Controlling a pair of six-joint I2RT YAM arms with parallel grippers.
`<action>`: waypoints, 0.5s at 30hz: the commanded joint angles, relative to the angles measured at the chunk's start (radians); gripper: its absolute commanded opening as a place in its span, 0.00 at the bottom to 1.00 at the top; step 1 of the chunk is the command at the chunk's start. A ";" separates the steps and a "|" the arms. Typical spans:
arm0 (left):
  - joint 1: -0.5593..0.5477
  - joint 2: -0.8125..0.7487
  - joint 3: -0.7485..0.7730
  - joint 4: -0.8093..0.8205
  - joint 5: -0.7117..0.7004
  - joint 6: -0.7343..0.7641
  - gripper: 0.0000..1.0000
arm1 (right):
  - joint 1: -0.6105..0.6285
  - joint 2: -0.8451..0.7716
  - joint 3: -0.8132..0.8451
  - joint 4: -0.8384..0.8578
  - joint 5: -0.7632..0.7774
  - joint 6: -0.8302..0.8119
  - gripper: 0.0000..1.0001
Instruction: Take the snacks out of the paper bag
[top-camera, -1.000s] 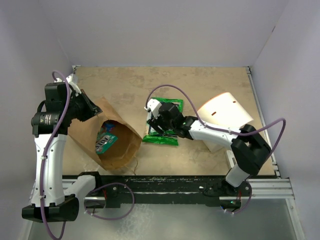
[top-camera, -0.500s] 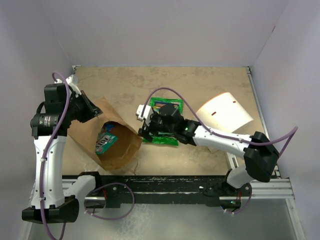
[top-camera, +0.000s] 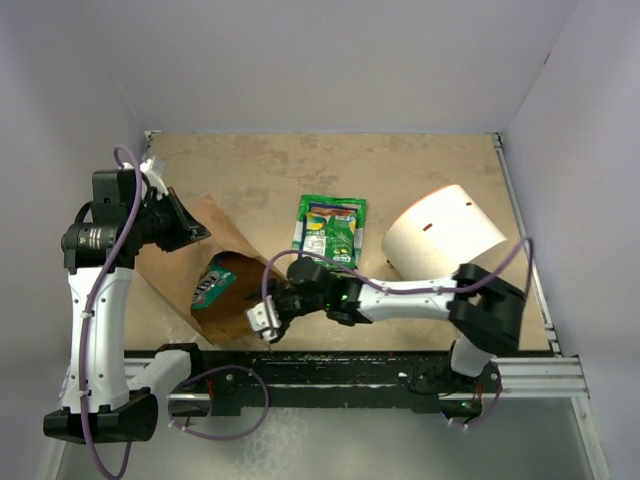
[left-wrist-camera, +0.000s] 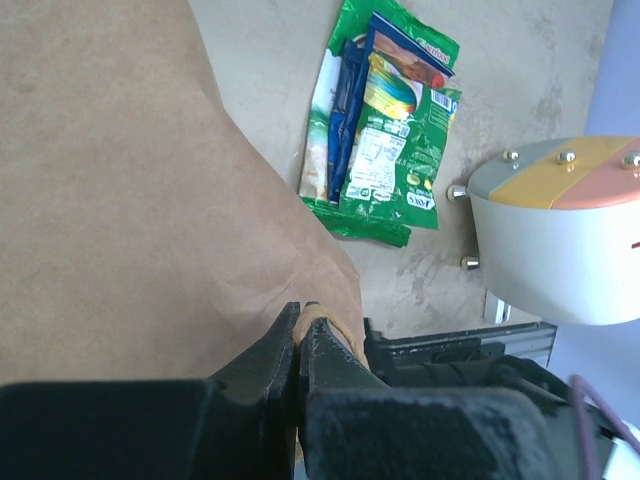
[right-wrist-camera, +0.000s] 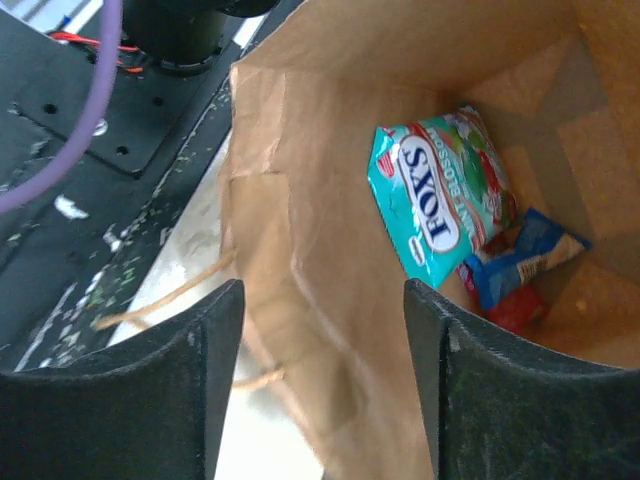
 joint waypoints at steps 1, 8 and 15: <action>-0.004 -0.021 0.033 0.005 0.044 0.035 0.00 | 0.032 0.149 0.189 -0.007 0.038 -0.208 0.63; -0.003 -0.025 -0.017 -0.002 0.121 0.042 0.00 | 0.040 0.370 0.346 0.039 0.160 -0.194 0.63; -0.004 -0.004 0.011 -0.042 0.207 0.071 0.00 | 0.041 0.476 0.384 0.114 0.262 -0.246 0.71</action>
